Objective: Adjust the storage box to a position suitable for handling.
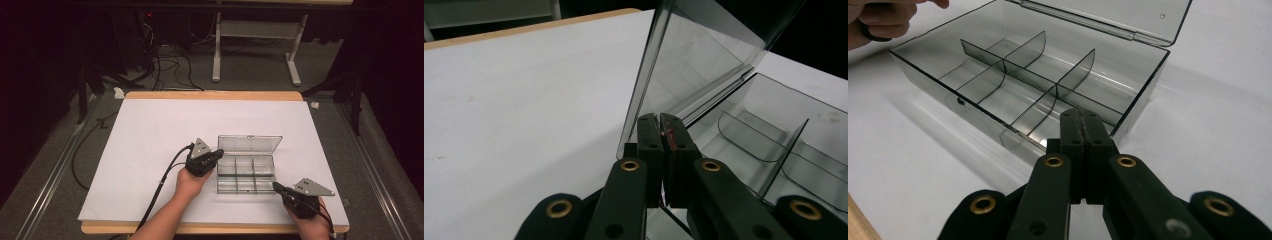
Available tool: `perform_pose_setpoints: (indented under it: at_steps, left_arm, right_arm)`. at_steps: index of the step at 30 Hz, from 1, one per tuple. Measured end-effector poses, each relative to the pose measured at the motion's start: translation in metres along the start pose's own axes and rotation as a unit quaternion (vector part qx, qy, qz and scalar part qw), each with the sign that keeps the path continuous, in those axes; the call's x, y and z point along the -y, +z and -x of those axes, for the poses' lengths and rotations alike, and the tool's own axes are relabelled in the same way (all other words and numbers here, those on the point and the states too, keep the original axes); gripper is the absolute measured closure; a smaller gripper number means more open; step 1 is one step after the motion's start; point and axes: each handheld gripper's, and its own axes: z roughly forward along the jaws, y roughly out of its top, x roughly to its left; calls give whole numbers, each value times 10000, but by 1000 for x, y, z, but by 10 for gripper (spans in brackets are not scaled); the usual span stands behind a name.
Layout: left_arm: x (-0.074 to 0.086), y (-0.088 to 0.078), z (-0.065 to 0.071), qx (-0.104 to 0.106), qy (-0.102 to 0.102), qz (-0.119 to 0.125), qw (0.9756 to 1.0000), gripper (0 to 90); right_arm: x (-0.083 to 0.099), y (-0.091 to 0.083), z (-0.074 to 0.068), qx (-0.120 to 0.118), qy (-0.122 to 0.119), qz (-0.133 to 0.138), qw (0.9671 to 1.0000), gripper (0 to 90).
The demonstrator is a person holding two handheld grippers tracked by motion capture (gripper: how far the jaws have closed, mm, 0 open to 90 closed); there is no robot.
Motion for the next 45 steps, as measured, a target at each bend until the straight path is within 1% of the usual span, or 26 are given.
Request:
perform_pose_setpoints:
  at_steps: [3,5,6,16,20,21,23,24,25,27,28,29,30,31,32,33,35,36,37,39,40,42,43,44,45]
  left_arm:
    - [3,3,-2,-37,-30,-69,10000,878]
    - [4,4,-3,-42,-36,-71,10000,878]
    - [5,4,-3,-47,-62,-34,10000,878]
    - [6,4,-3,-98,-9,-14,10000,877]
    - [5,3,-4,-128,-29,-45,9999,848]
    - [4,2,-4,-137,4,-58,9999,838]
    - [4,1,-4,-143,6,-51,9999,818]
    - [2,-3,-4,-144,-1,-26,9999,804]
    - [2,-3,-4,-144,-1,-26,9999,793]
    - [0,-10,-5,-187,68,-8,9998,768]
    - [0,-13,-6,-210,87,-6,9997,752]
    - [0,-13,-6,-210,87,-6,9997,735]
    - [2,-20,-10,-264,90,-29,9996,726]
    - [2,-20,-10,-264,90,-29,9996,711]
    - [5,-26,-13,-326,91,-56,9994,700]
    - [7,-29,-15,-344,82,-84,9993,693]
    - [9,-31,-16,-369,66,-103,9992,678]
    - [13,-36,-20,-448,77,-168,9988,664]
    - [16,-39,-22,-482,61,-186,9986,654]
    - [18,-42,-24,-508,39,-228,9984,639]
    - [22,-47,-27,-541,6,-314,9980,625]
    - [26,-53,-30,-577,-9,-365,9977,600]
    - [26,-53,-30,-577,-9,-365,9977,589]
    - [28,-56,-32,-589,13,-403,9975,574]
    - [32,-63,-35,-667,35,-455,9967,554]
  right_arm:
    - [0,0,0,8,-1,15,10000,900]
    - [0,0,0,3,6,8,10000,900]
    - [0,0,0,2,24,2,10000,900]
    - [1,0,0,-12,55,52,10000,900]
    - [1,0,0,-10,59,52,10000,900]
    - [1,-1,0,-12,65,34,10000,900]
    - [1,-1,0,-35,91,34,9999,900]
    - [0,-1,0,-49,84,55,9999,900]
    - [0,-1,0,-49,84,55,9999,900]
    - [-2,-5,-2,-30,75,140,9999,898]
    - [-4,-7,-1,-3,52,202,9998,896]
    - [-4,-7,-1,-3,52,202,9998,896]
    - [-5,-11,0,55,82,286,9995,891]
    - [-5,-11,0,55,82,286,9995,891]
    - [-6,-13,4,101,112,347,9993,888]
    - [-5,-15,5,137,176,350,9991,885]
    - [-5,-15,7,170,210,361,9990,884]
    - [-4,-17,12,219,251,371,9988,880]
    - [-3,-17,14,251,266,377,9986,878]
    - [-2,-18,16,274,290,376,9985,877]
    - [0,-18,20,325,354,367,9982,871]
    - [1,-19,23,370,412,353,9978,863]
    - [2,-19,25,392,408,348,9978,860]
    - [3,-19,25,406,454,324,9976,856]
    - [4,-18,27,423,463,315,9975,851]
